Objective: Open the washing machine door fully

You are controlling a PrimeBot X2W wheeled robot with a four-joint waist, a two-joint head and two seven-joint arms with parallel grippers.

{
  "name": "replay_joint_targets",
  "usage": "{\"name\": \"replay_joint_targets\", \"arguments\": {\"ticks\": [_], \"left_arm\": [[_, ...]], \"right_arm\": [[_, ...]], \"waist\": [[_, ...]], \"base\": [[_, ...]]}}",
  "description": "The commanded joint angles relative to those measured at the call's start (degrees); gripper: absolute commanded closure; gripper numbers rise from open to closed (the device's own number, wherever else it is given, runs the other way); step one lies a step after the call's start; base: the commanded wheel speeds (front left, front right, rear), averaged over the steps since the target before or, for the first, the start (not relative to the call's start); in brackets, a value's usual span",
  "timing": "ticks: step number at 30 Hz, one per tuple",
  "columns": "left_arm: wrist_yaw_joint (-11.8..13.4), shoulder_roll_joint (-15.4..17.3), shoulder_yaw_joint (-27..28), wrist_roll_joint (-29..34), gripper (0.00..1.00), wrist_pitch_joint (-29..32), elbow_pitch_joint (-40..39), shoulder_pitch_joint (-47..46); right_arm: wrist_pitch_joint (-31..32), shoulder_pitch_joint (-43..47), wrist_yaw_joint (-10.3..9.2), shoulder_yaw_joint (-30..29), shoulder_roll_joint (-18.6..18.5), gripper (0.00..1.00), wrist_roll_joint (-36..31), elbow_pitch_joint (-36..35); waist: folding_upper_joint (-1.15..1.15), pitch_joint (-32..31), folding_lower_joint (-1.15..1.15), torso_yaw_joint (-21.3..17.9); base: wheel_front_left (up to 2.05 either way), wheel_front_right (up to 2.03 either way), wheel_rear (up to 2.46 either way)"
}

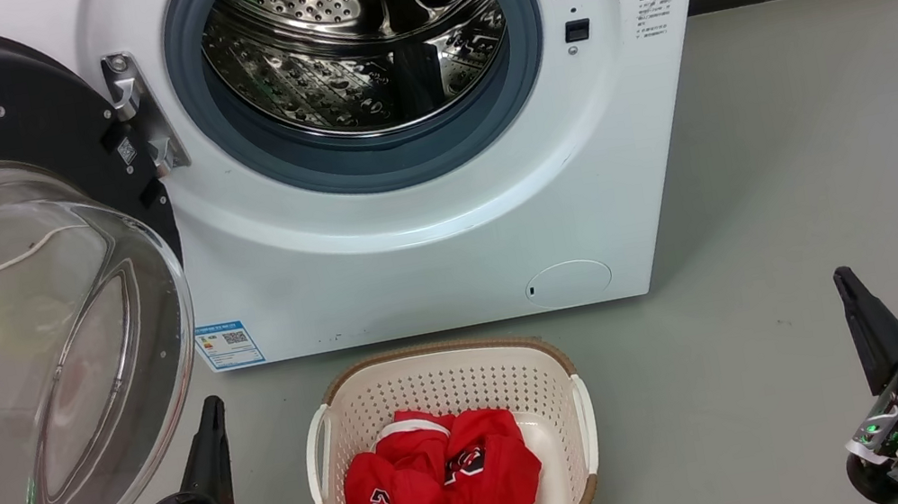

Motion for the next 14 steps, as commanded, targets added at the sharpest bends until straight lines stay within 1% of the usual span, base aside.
{"name": "replay_joint_targets", "arguments": {"ticks": [1,14], "left_arm": [[-0.18,0.03,0.16,-0.07,1.00,0.17,0.07,-0.61],[-0.18,0.03,0.15,-0.07,1.00,0.17,0.06,-0.58]], "right_arm": [[0.04,-0.74,0.00,-0.09,0.22,1.00,0.01,0.10],[0.37,-0.78,0.00,-0.37,0.40,1.00,-0.32,0.12]], "waist": [[0.00,0.00,0.00,0.00],[0.00,0.00,0.00,0.00]], "base": [[0.00,0.00,0.00],[0.00,0.00,0.00]]}}
